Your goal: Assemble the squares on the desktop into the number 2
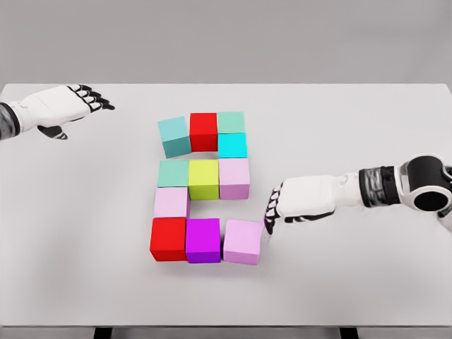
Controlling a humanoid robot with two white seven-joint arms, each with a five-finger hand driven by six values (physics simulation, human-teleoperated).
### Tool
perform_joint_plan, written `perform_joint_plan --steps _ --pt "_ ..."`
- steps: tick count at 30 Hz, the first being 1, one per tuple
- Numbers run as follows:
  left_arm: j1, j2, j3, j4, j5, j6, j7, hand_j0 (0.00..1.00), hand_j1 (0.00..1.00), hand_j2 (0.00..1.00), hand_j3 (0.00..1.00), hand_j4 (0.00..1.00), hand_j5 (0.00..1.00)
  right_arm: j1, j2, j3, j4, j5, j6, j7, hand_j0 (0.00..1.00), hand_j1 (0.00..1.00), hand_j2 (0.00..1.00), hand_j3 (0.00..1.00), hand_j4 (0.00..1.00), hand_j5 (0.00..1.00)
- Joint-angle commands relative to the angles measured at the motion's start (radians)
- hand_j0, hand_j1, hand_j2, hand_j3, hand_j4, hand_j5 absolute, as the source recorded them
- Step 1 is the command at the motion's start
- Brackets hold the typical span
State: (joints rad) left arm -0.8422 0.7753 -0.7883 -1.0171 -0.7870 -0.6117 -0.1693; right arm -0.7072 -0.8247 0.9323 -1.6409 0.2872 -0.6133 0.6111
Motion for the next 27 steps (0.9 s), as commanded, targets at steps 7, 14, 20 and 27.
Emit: perform_joint_plan --steps 7,14,20,27 --pt "-0.002 0.001 0.003 0.0 0.005 0.001 0.001 1.0 1.0 1.0 1.0 1.0 1.0 -0.034 0.068 -0.128 0.144 0.001 0.002 0.0 0.56 0.56 0.56 0.56 0.56 0.56" --pt "-0.002 0.001 0.003 0.002 0.005 0.001 0.001 1.0 1.0 1.0 1.0 1.0 1.0 -0.135 0.15 -0.133 0.32 0.029 0.002 0.0 0.57 0.57 0.57 0.57 0.57 0.57" --pt "-0.002 0.001 0.004 0.002 0.005 0.001 0.001 1.0 1.0 1.0 1.0 1.0 1.0 -0.183 0.216 -0.136 0.42 0.052 0.002 0.0 0.57 0.57 0.57 0.57 0.57 0.57" --pt "-0.002 0.001 0.012 0.005 0.005 0.001 0.001 1.0 1.0 1.0 1.0 1.0 1.0 -0.186 0.265 -0.136 0.449 0.086 0.002 0.0 0.57 0.57 0.57 0.57 0.57 0.57"
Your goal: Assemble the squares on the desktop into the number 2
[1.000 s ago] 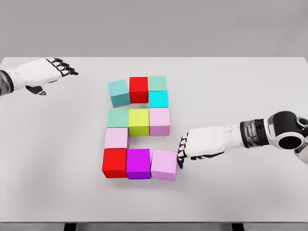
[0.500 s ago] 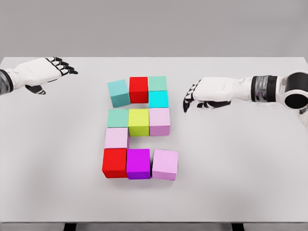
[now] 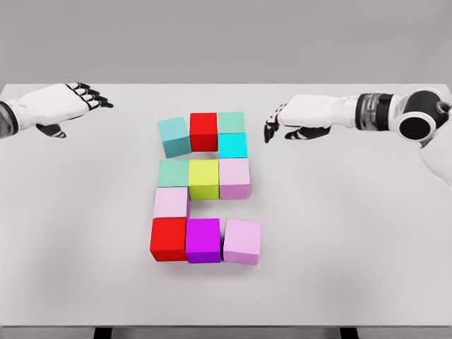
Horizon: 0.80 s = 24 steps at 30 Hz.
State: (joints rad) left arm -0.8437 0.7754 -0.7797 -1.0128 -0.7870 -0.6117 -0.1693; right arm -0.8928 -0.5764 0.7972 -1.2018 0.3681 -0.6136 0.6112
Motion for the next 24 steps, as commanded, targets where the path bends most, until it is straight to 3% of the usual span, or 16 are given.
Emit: perform_joint_plan --steps 1,13,24 --pt "0.0 0.001 0.004 0.0 0.005 0.001 0.001 1.0 1.0 1.0 1.0 1.0 1.0 0.0 0.02 -0.001 0.01 0.006 0.003 0.0 0.57 0.57 0.57 0.57 0.57 0.57" --pt "0.0 0.002 0.005 0.002 0.003 0.001 0.001 1.0 1.0 1.0 1.0 1.0 1.0 0.003 0.082 -0.004 0.079 0.044 0.003 0.0 0.57 0.57 0.57 0.57 0.57 0.57" --pt "0.0 0.002 0.007 0.002 0.003 0.001 0.001 1.0 1.0 1.0 1.0 1.0 1.0 0.006 0.096 -0.004 0.084 0.061 0.003 0.0 0.56 0.56 0.56 0.56 0.56 0.56"
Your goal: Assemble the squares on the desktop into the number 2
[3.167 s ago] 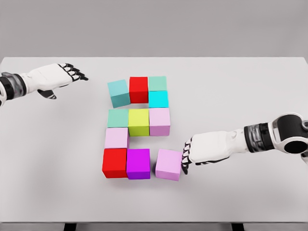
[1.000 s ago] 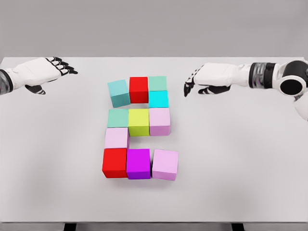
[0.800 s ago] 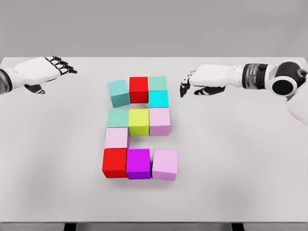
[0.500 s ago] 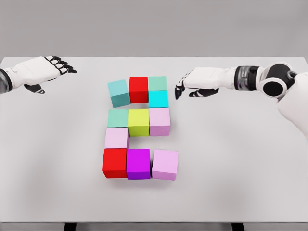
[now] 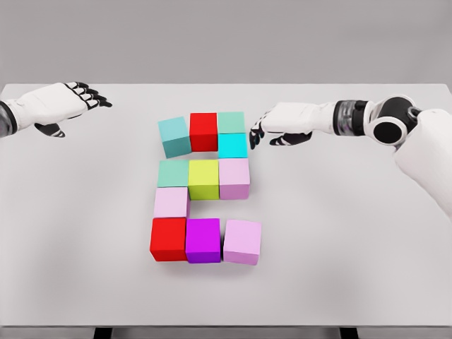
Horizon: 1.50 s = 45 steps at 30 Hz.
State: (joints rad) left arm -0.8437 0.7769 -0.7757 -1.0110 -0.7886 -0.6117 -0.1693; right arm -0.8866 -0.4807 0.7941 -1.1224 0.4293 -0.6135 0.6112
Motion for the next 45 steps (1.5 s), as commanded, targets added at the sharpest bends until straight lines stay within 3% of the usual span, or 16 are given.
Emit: perform_joint_plan --steps 1,12,38,42,43,45 --pt "0.0 0.001 0.007 0.002 0.005 0.001 0.001 1.0 1.0 1.0 1.0 1.0 1.0 -0.002 0.001 -0.001 0.009 0.0 0.003 0.0 0.56 0.56 0.56 0.56 0.56 0.56" --pt "0.002 0.001 0.012 0.002 0.005 0.001 0.001 1.0 1.0 1.0 1.0 1.0 1.0 0.002 0.024 -0.001 0.067 0.017 0.003 0.0 0.56 0.56 0.56 0.56 0.56 0.56" --pt "0.002 0.013 0.023 0.011 0.005 0.001 0.001 1.0 1.0 1.0 1.0 1.0 1.0 0.002 0.063 -0.023 0.065 0.025 0.003 0.0 0.56 0.56 0.56 0.56 0.56 0.56" --pt "0.002 0.013 0.021 0.011 0.005 0.001 0.001 1.0 1.0 1.0 1.0 1.0 1.0 0.003 0.016 -0.026 0.052 0.023 0.003 0.0 0.56 0.56 0.56 0.56 0.56 0.56" --pt "0.002 0.013 0.021 0.011 0.005 0.001 0.001 1.0 1.0 1.0 1.0 1.0 1.0 0.006 -0.018 -0.03 0.027 0.022 0.003 0.0 0.58 0.58 0.58 0.58 0.58 0.58" --pt "0.002 0.013 0.023 0.011 0.005 0.001 0.001 1.0 1.0 1.0 1.0 1.0 1.0 0.035 -0.114 -0.035 -0.098 0.016 0.003 0.0 0.58 0.58 0.58 0.58 0.58 0.58"
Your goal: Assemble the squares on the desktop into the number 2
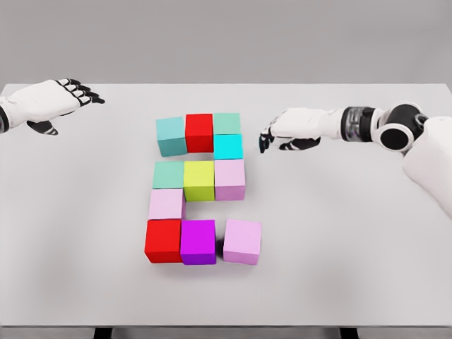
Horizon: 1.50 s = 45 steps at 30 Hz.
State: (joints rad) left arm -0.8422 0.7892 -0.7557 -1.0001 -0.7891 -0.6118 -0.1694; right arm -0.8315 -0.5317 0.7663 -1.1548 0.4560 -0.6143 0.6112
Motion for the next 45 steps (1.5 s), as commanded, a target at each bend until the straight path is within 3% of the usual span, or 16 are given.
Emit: perform_joint_plan --steps 1,3,7,13,22,27,31,45 --pt "0.0 0.001 0.001 0.0 0.005 0.001 0.001 1.0 1.0 1.0 1.0 1.0 1.0 0.0 -0.14 -0.004 -0.184 -0.017 0.003 0.0 0.58 0.58 0.58 0.58 0.58 0.58" --pt "0.0 0.001 0.003 0.0 0.005 0.001 0.001 1.0 1.0 1.0 1.0 1.0 1.0 0.048 -0.221 -0.004 -0.324 -0.019 0.003 0.0 0.58 0.58 0.58 0.58 0.58 0.58" --pt "0.0 0.002 0.003 -0.002 0.007 0.001 0.001 1.0 1.0 1.0 1.0 1.0 1.0 0.066 -0.29 -0.002 -0.431 -0.02 0.003 0.0 0.56 0.56 0.56 0.56 0.56 0.56" --pt "0.002 0.002 0.001 -0.003 0.007 0.001 0.001 1.0 1.0 1.0 1.0 1.0 1.0 0.18 -0.343 0.007 -0.557 -0.011 0.003 0.0 0.52 0.52 0.52 0.52 0.52 0.52" --pt "0.0 0.012 0.003 0.003 0.007 0.001 0.001 1.0 1.0 1.0 1.0 1.0 1.0 0.246 -0.353 0.018 -0.605 -0.008 0.003 0.0 0.5 0.5 0.5 0.5 0.5 0.5" --pt "0.003 0.002 0.162 0.233 -0.004 0.001 -0.001 1.0 1.0 1.0 1.0 1.0 1.0 0.252 -0.327 0.018 -0.611 -0.013 0.003 0.0 0.5 0.5 0.5 0.5 0.5 0.5" --pt "-0.001 0.001 0.167 0.288 -0.009 0.001 -0.001 1.0 1.0 1.0 1.0 1.0 1.0 0.276 -0.297 0.021 -0.611 -0.01 0.003 0.0 0.5 0.5 0.5 0.5 0.5 0.5" --pt "-0.001 -0.005 0.164 0.27 0.001 0.001 -0.001 1.0 1.0 1.0 1.0 1.0 1.0 0.29 -0.254 0.021 -0.611 -0.007 0.003 0.0 0.49 0.49 0.49 0.49 0.49 0.49"
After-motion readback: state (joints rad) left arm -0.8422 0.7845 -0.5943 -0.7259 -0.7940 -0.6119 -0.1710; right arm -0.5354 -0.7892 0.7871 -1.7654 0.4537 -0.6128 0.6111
